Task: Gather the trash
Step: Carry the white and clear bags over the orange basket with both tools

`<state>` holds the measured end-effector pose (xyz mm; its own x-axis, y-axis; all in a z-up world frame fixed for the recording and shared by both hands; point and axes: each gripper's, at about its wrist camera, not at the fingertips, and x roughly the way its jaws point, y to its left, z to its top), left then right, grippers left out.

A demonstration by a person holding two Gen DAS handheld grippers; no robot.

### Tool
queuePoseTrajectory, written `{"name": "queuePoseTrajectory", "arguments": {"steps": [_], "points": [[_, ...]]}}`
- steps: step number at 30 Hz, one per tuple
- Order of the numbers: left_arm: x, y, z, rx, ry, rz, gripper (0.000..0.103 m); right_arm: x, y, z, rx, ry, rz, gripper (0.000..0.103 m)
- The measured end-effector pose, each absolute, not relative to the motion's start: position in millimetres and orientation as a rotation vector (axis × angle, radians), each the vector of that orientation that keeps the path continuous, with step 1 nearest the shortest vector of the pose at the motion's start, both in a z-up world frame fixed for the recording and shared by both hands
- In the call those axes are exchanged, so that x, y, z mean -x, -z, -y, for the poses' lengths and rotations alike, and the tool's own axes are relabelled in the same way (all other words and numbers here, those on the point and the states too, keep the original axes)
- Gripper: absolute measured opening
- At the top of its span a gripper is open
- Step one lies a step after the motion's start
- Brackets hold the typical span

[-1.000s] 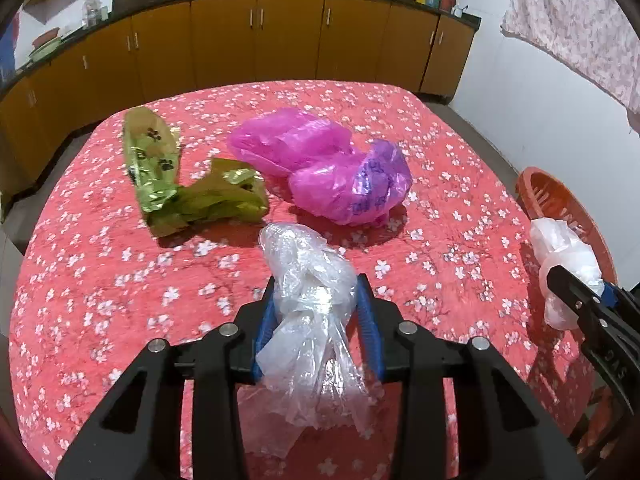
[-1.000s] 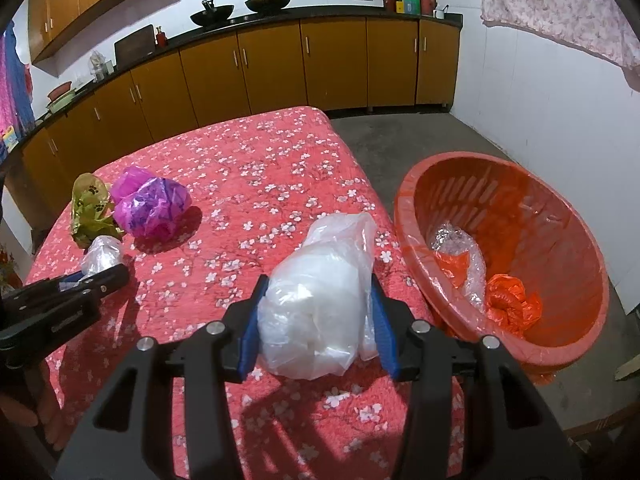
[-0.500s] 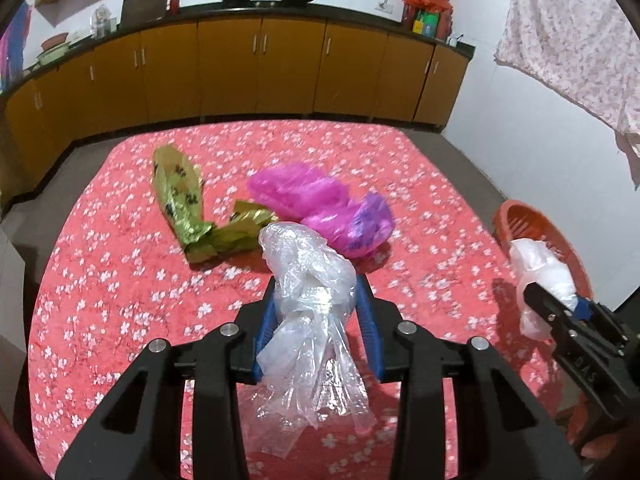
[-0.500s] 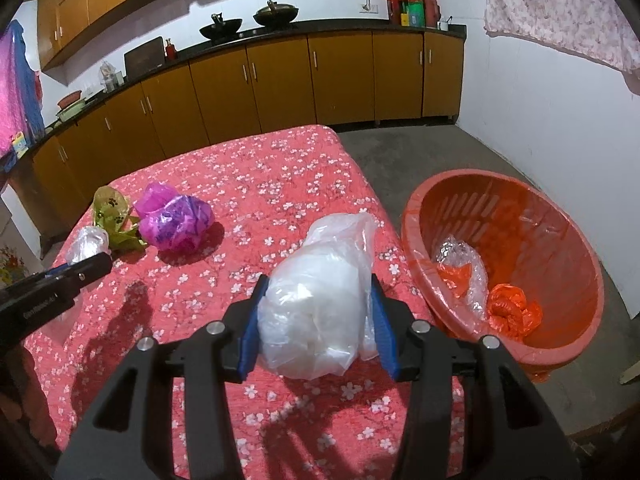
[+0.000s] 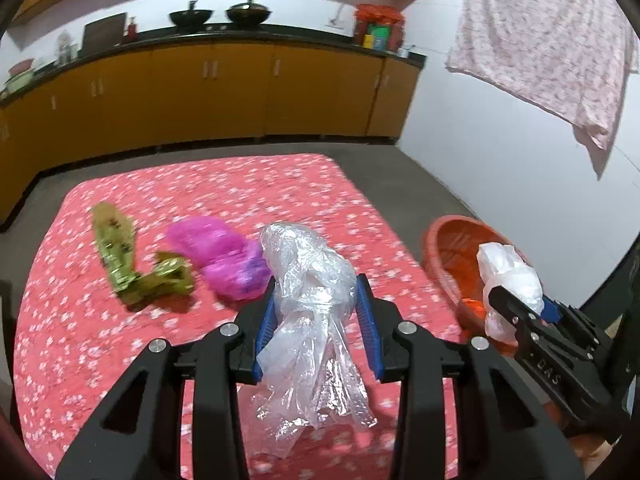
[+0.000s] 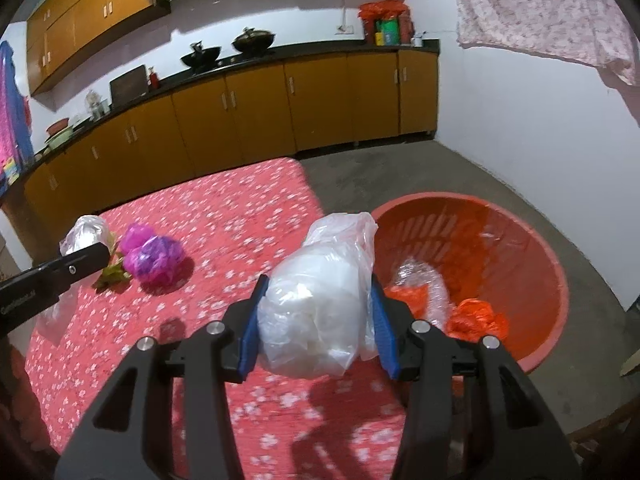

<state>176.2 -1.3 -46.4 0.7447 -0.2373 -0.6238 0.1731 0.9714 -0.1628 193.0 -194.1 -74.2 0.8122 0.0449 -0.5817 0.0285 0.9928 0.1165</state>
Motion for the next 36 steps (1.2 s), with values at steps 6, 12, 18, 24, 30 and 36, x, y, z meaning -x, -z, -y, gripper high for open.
{"name": "queuePoseTrajectory", "arguments": {"steps": [6, 12, 18, 24, 30, 36], "points": [[-183, 40, 39, 0.077, 0.302, -0.682, 0.038, -186, 59, 234, -0.132, 0.086, -0.568, 0.047], [-198, 36, 81, 0.058, 0.392, -0.677, 0.038, -183, 52, 276, -0.131, 0.172, -0.54, 0.047], [-214, 37, 132, 0.029, 0.484, -0.685, 0.038, -190, 61, 308, -0.154, 0.221, -0.556, 0.047], [-230, 46, 173, -0.002, 0.547, -0.707, 0.038, -198, 74, 335, -0.189, 0.243, -0.572, 0.047], [-241, 58, 196, -0.022, 0.58, -0.738, 0.038, -206, 82, 347, -0.22, 0.253, -0.579, 0.047], [-246, 65, 210, -0.022, 0.599, -0.762, 0.038, -212, 86, 353, -0.237, 0.251, -0.573, 0.047]]}}
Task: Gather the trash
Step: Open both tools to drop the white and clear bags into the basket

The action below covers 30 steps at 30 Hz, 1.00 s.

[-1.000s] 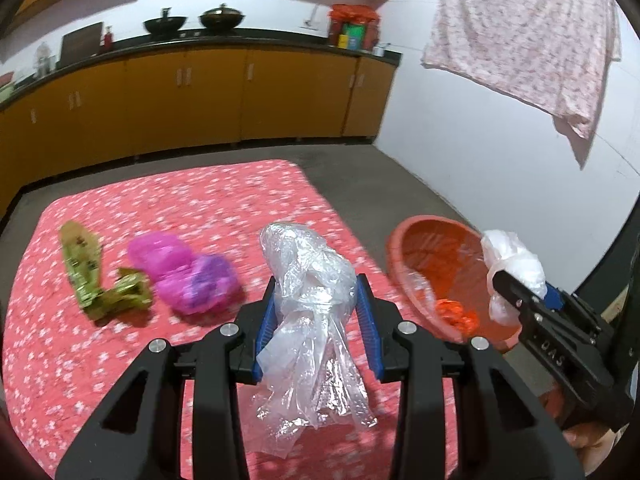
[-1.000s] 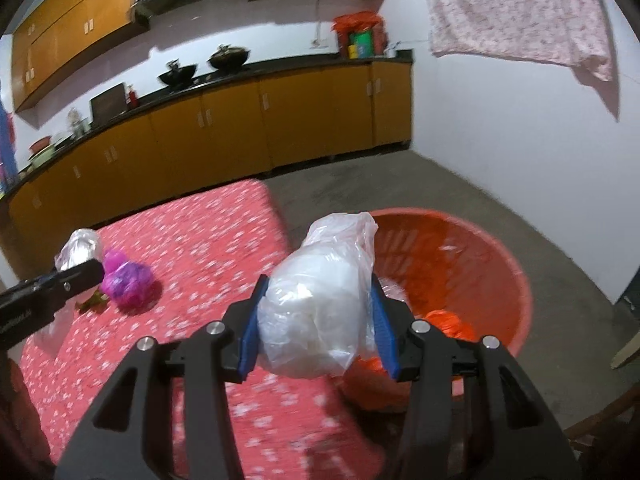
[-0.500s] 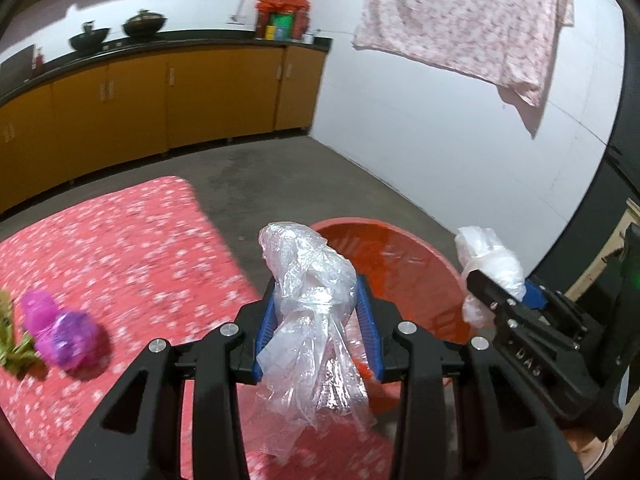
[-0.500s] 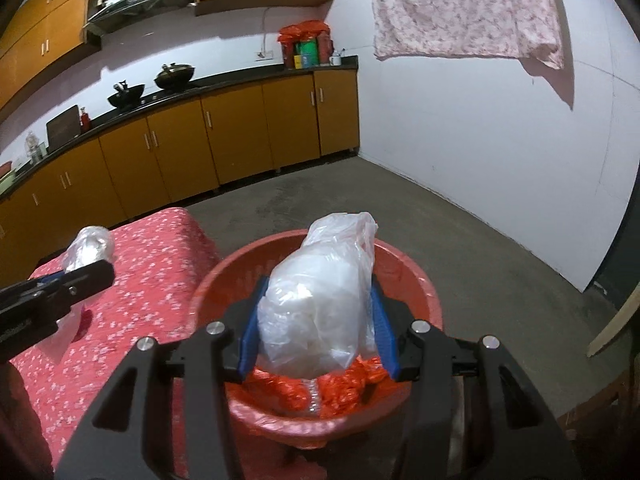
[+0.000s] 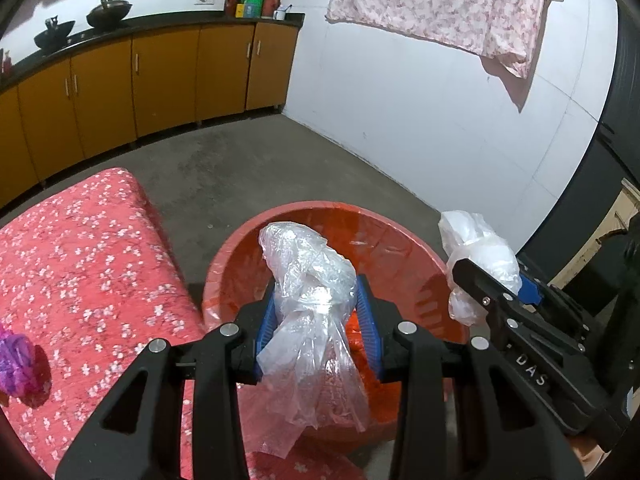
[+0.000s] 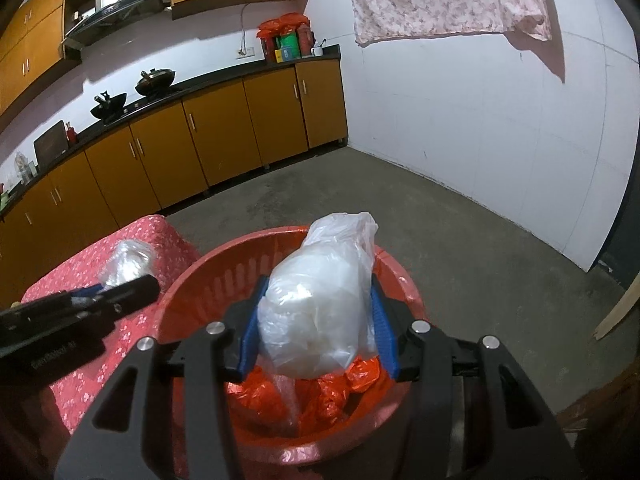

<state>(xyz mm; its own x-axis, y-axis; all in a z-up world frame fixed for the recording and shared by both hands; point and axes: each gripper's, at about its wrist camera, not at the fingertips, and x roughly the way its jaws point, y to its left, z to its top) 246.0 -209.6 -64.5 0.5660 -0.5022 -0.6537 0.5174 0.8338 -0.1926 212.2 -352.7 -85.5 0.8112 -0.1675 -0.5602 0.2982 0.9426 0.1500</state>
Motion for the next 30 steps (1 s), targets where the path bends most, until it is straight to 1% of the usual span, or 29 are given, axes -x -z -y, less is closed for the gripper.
{"name": "queuePoseTrajectory", "arguments": {"steps": [4, 6, 7, 8, 10, 12, 14, 15, 16, 18, 20, 24, 30], "points": [[-248, 66, 217, -0.023, 0.605, -0.768, 0.038, -217, 84, 355, -0.244, 0.244, -0.564, 0.047], [-249, 67, 217, -0.02, 0.605, -0.77, 0.041, -219, 80, 358, -0.251, 0.24, -0.548, 0.049], [-250, 67, 216, -0.016, 0.603, -0.773, 0.047, -220, 79, 359, -0.255, 0.234, -0.539, 0.051], [-250, 68, 216, -0.015, 0.599, -0.774, 0.055, -220, 78, 360, -0.261, 0.228, -0.534, 0.052], [-252, 69, 213, -0.005, 0.591, -0.775, 0.064, -221, 76, 365, -0.276, 0.222, -0.525, 0.059], [-254, 71, 207, 0.012, 0.58, -0.784, 0.069, -223, 73, 370, -0.299, 0.218, -0.52, 0.063], [-256, 72, 200, 0.026, 0.563, -0.789, 0.077, -221, 72, 372, -0.311, 0.236, -0.509, 0.07], [-256, 72, 196, 0.031, 0.551, -0.789, 0.08, -219, 71, 372, -0.309, 0.255, -0.498, 0.079], [-257, 71, 192, 0.034, 0.541, -0.787, 0.084, -216, 70, 372, -0.303, 0.28, -0.481, 0.09], [-254, 70, 183, 0.027, 0.499, -0.766, 0.092, -206, 67, 369, -0.261, 0.365, -0.421, 0.099], [-250, 67, 174, 0.013, 0.472, -0.738, 0.095, -203, 65, 361, -0.191, 0.424, -0.405, 0.099], [-241, 64, 157, -0.009, 0.42, -0.699, 0.1, -208, 64, 346, -0.034, 0.504, -0.433, 0.099], [-230, 63, 120, -0.025, 0.325, -0.676, 0.101, -208, 63, 318, 0.056, 0.433, -0.437, 0.099]]}}
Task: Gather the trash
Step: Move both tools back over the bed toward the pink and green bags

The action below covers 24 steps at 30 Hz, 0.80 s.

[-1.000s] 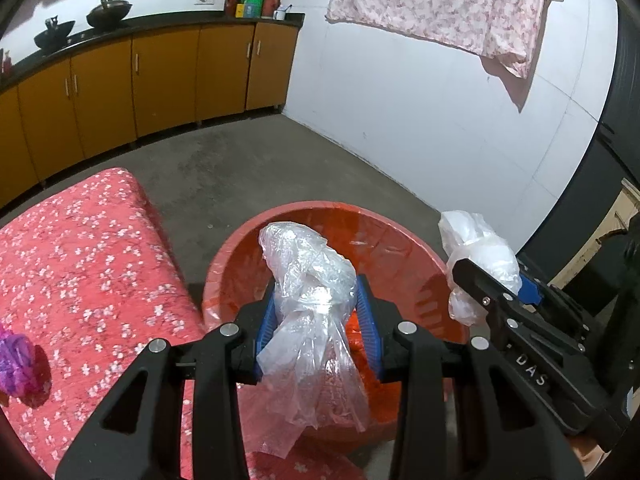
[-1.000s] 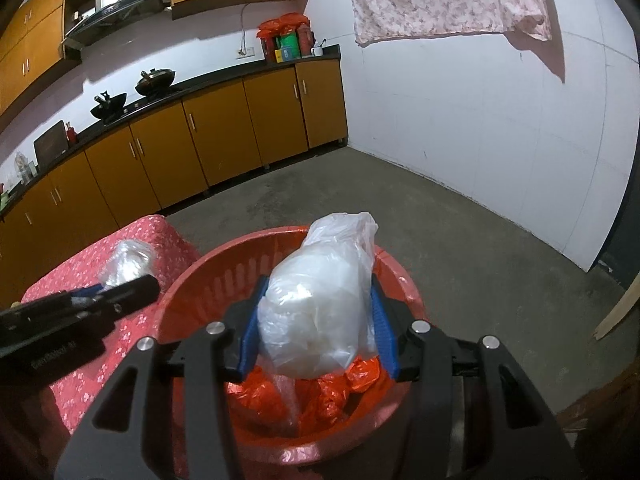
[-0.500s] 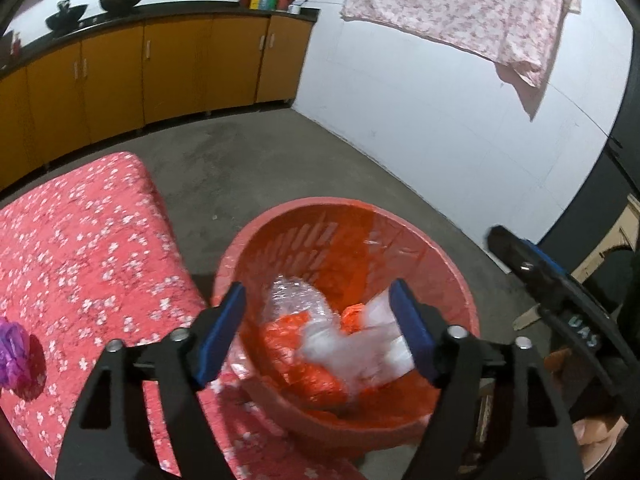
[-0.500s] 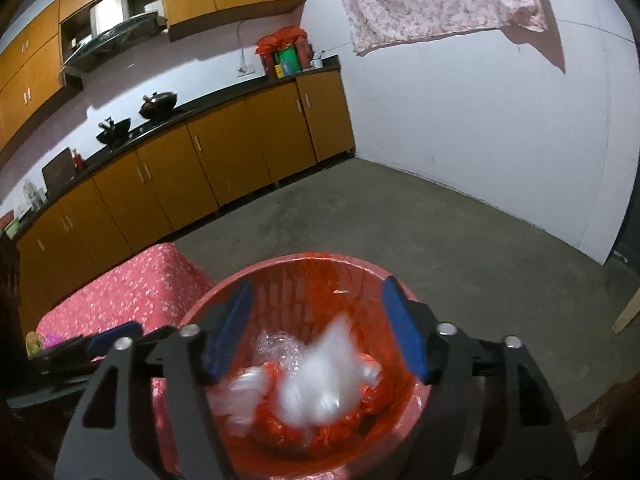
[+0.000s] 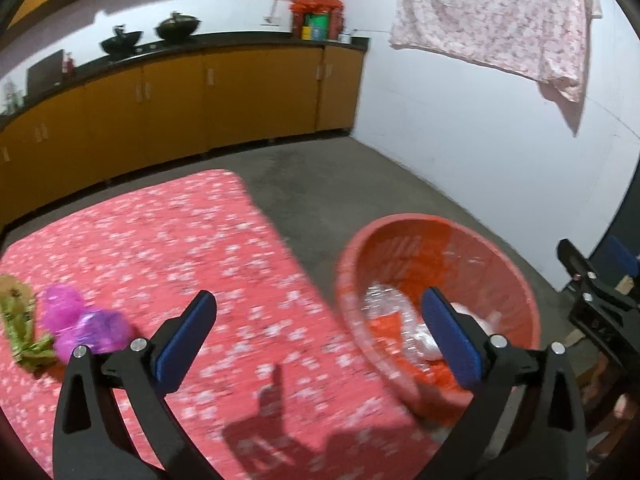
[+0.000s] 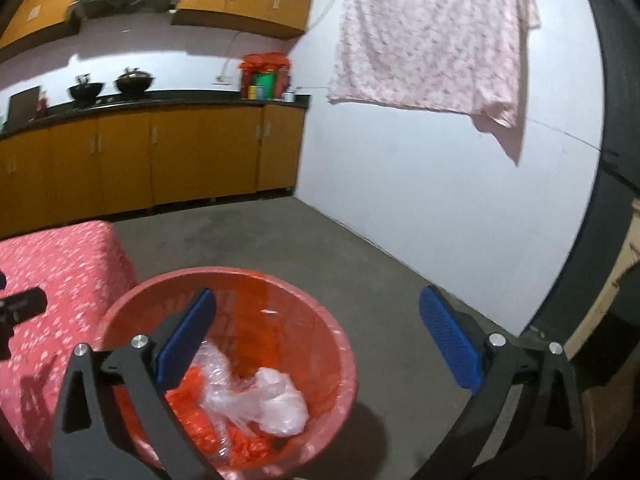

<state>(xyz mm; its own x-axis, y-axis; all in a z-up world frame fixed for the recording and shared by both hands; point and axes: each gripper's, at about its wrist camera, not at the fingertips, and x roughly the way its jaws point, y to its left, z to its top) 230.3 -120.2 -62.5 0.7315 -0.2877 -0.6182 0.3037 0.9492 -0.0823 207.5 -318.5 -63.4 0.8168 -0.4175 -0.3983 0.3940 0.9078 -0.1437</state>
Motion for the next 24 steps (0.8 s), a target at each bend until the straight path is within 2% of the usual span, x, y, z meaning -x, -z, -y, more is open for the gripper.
{"name": "queuePoseTrajectory", "arguments": {"steps": [16, 24], "points": [[-194, 80, -76, 0.051, -0.14, -0.704, 0.101, -227, 55, 188, 0.063, 0.106, -0.479, 0.099], [-174, 90, -141, 0.106, -0.243, -0.73, 0.101, -244, 70, 108, 0.094, -0.08, -0.55, 0.099]]}}
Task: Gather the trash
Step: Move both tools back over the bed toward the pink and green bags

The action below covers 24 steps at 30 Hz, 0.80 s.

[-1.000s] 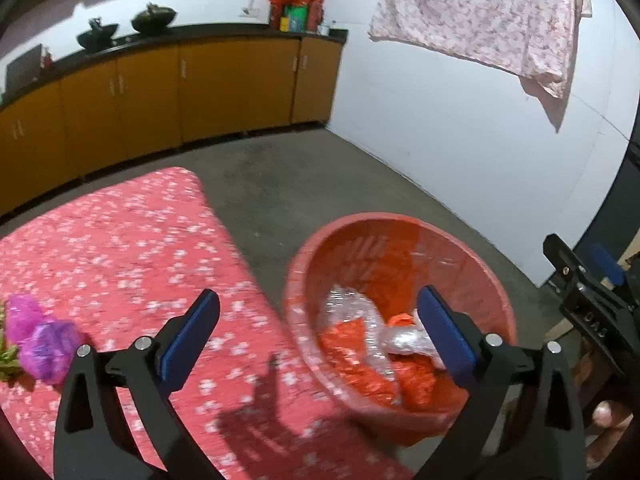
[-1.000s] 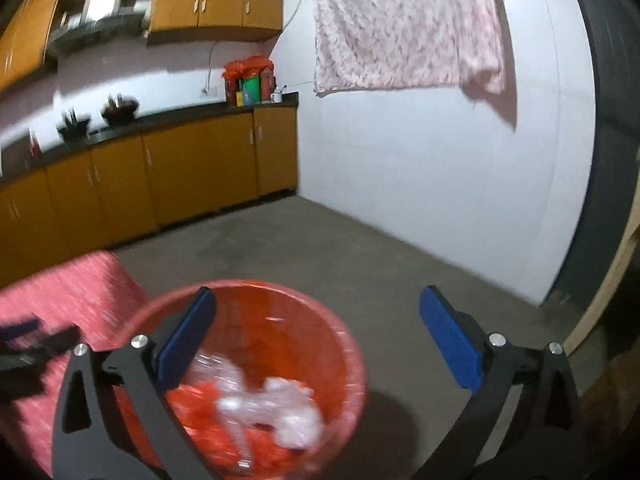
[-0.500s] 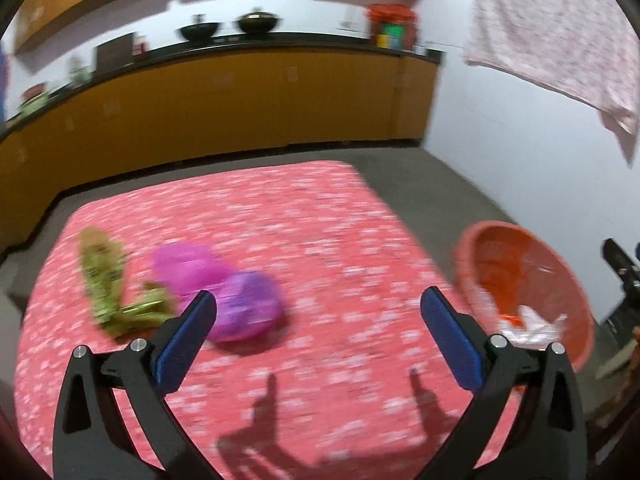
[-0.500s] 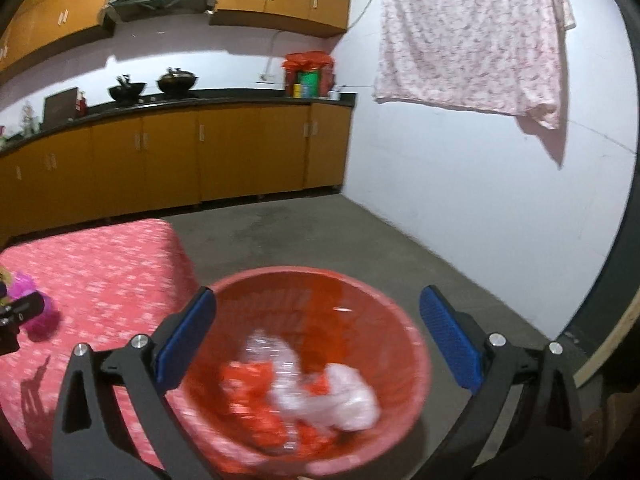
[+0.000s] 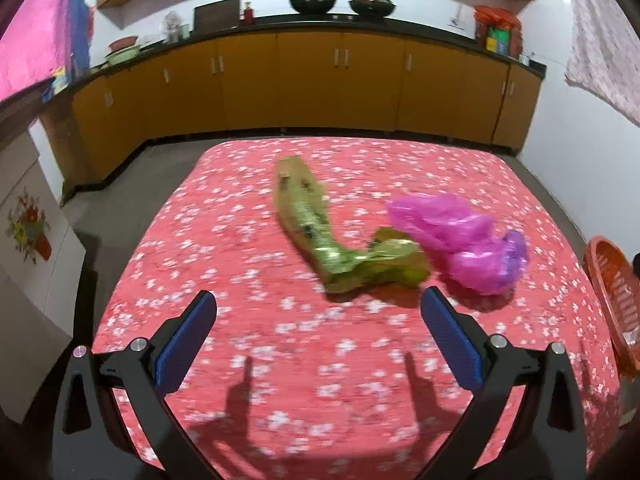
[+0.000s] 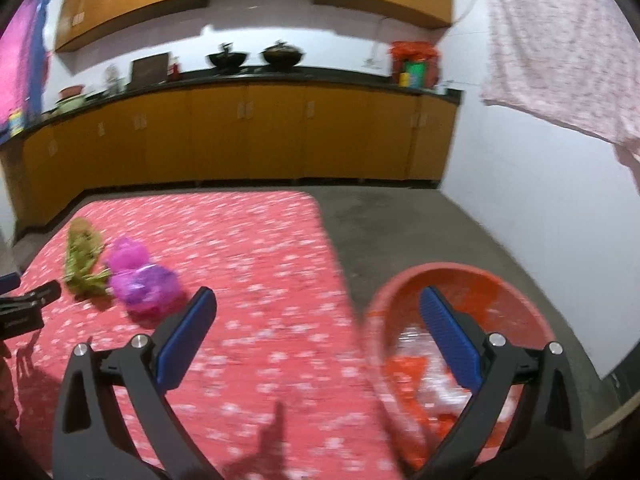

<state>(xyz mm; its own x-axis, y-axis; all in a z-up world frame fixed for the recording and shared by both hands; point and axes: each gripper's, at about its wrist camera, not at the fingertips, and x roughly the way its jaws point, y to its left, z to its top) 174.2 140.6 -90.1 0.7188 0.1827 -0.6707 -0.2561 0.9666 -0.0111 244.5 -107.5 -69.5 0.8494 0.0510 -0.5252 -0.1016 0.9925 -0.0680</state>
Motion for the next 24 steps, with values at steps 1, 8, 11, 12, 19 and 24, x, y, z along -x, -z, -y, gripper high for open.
{"name": "queuePoseTrajectory", "arguments": {"steps": [1, 8, 11, 12, 19, 24], "points": [[-172, 89, -146, 0.114, -0.249, -0.726, 0.101, -248, 72, 96, 0.095, -0.113, -0.56, 0.099], [-164, 91, -181, 0.178, -0.287, -0.708, 0.101, -272, 86, 39, 0.072, -0.279, -0.596, 0.099], [-167, 93, -190, 0.194, -0.293, -0.705, 0.101, -286, 93, 20, 0.078, -0.319, -0.611, 0.099], [-169, 94, -192, 0.198, -0.294, -0.704, 0.101, -290, 95, 15, 0.084, -0.322, -0.619, 0.099], [-182, 98, -200, 0.216, -0.294, -0.702, 0.101, -327, 117, -12, 0.125, -0.375, -0.714, 0.099], [-192, 100, -200, 0.228, -0.279, -0.708, 0.101, -341, 126, -20, 0.117, -0.431, -0.777, 0.09]]}}
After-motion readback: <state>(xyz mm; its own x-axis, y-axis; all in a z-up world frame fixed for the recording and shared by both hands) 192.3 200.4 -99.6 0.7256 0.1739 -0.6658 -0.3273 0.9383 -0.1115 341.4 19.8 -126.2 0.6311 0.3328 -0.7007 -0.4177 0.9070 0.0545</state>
